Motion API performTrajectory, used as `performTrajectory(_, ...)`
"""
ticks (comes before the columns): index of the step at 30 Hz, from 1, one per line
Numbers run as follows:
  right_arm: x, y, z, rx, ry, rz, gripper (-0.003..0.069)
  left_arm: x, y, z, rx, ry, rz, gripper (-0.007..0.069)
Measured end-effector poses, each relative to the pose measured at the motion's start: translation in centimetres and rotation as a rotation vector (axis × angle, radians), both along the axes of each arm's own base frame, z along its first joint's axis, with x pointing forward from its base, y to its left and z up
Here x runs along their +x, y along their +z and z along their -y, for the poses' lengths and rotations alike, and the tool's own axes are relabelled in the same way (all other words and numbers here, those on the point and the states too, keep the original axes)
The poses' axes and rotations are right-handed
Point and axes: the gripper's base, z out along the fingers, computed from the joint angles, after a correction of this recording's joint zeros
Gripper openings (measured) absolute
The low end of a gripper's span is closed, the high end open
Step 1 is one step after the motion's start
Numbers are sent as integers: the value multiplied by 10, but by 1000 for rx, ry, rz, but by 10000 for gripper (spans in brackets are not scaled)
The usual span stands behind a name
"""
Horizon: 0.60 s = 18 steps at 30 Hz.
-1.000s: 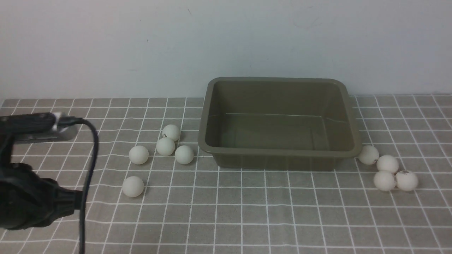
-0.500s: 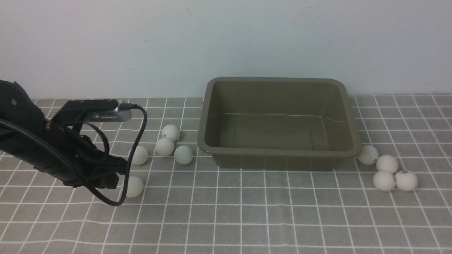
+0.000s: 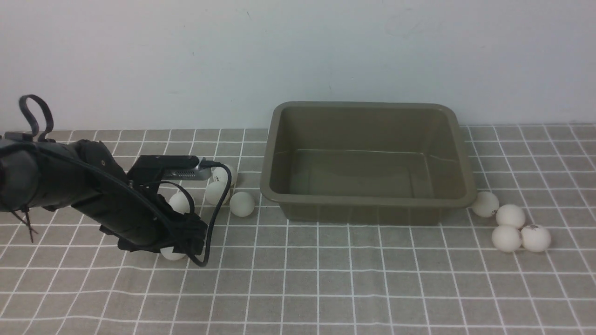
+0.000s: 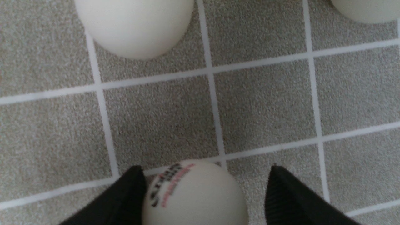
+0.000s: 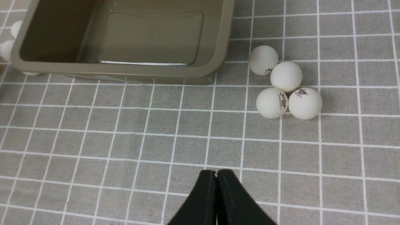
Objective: Put the table tennis balls into the box on the grey coffee tablecloth.
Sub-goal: 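Reach for and grasp a ping pong ball on the table beside the basket, then drop the ball into the bin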
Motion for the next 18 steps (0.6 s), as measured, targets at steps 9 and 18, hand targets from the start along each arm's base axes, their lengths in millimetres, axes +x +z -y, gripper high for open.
performTrajectory(9,3,0,15,-150,-78,6,-9,8,55,13,-53,-87,20,346)
performTrajectory(18,65,-27,40,-195,-233,-211,-9,23,157,97,-150,-287,159,346)
